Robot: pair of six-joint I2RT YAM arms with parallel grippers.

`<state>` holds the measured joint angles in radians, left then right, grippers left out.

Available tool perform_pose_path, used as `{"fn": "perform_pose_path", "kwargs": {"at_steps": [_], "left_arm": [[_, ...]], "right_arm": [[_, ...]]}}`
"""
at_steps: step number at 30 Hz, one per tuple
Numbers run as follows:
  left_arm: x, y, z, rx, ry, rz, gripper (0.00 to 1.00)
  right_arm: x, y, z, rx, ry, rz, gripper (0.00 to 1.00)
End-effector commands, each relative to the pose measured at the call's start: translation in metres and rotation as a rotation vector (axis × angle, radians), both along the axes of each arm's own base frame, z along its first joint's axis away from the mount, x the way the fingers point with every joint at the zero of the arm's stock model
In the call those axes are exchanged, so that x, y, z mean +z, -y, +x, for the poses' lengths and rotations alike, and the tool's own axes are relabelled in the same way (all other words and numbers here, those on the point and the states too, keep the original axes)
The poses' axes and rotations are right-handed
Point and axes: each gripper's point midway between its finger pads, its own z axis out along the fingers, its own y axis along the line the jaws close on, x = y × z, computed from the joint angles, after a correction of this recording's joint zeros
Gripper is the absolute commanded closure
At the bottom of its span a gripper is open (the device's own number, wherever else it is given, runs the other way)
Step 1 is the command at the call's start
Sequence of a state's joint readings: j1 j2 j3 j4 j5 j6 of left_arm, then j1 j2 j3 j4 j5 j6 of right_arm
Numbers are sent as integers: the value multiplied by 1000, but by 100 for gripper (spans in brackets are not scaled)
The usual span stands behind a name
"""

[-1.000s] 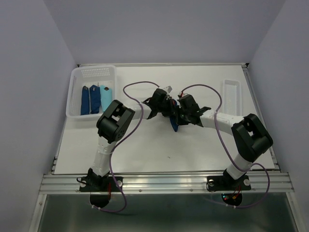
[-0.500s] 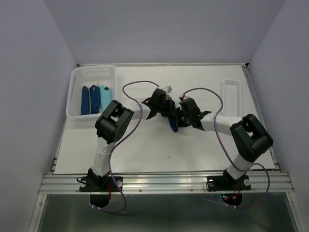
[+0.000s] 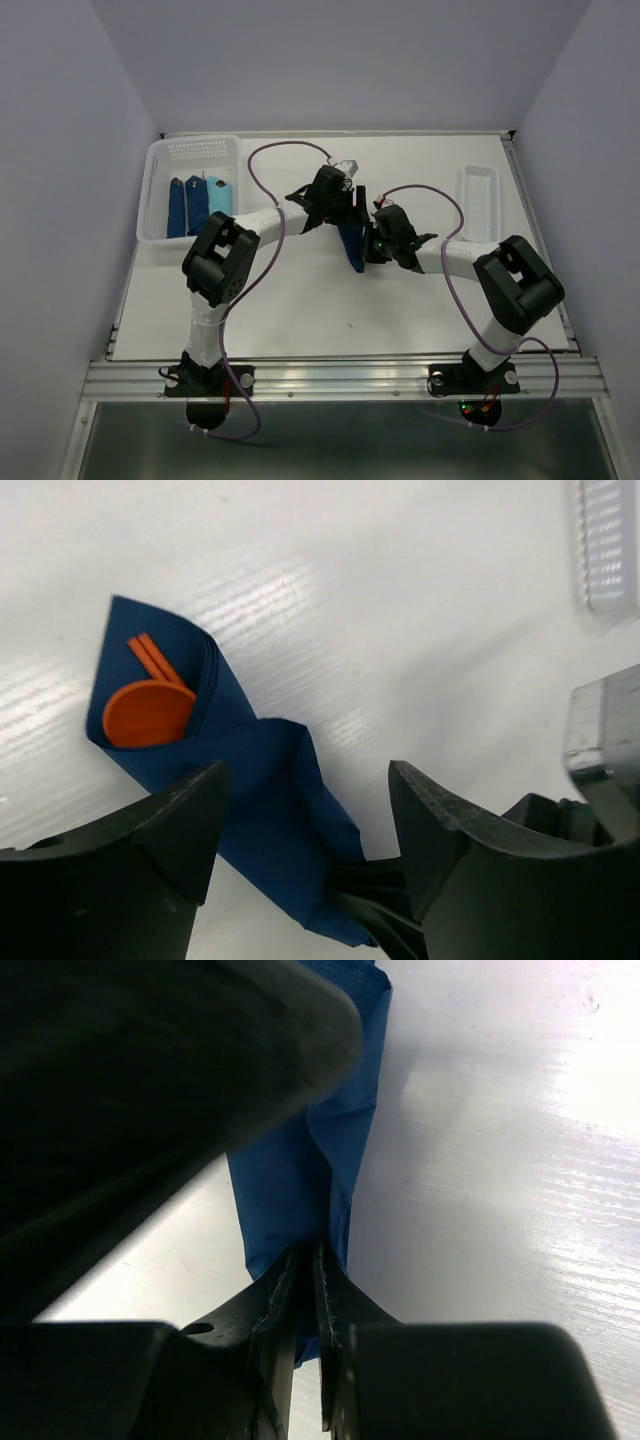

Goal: Place the utensils on the paper napkin and roll it up

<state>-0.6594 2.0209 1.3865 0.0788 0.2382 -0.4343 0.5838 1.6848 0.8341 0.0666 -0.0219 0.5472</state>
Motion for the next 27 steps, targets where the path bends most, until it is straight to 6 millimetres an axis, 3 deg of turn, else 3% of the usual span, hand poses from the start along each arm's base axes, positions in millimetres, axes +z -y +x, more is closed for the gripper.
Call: {"fn": "perform_pose_path", "kwargs": {"at_steps": [1, 3, 5, 8, 9, 12, 18, 27], "left_arm": [[62, -6, 16, 26, 142, -10, 15], [62, -12, 15, 44, 143, 0, 9], [59, -14, 14, 52, 136, 3, 10], [52, -10, 7, 24, 116, -25, 40], [50, -5, 2, -4, 97, -46, 68], [48, 7, -9, -50, 56, -115, 100], [26, 17, -20, -78, -23, -181, 100], [-12, -1, -17, 23, -79, -143, 100]], "right_arm": [[-48, 26, -33, -9, -143, -127, 84], [-48, 26, -33, -9, -143, -127, 84], [-46, 26, -33, -9, -141, -125, 84], [-45, 26, -33, -8, -138, -125, 84], [-44, 26, -32, -9, -136, -125, 84], [-44, 26, -32, -10, -135, -128, 84], [-41, 26, -31, -13, -130, -126, 84], [-38, 29, -32, -19, -124, -128, 84]]}}
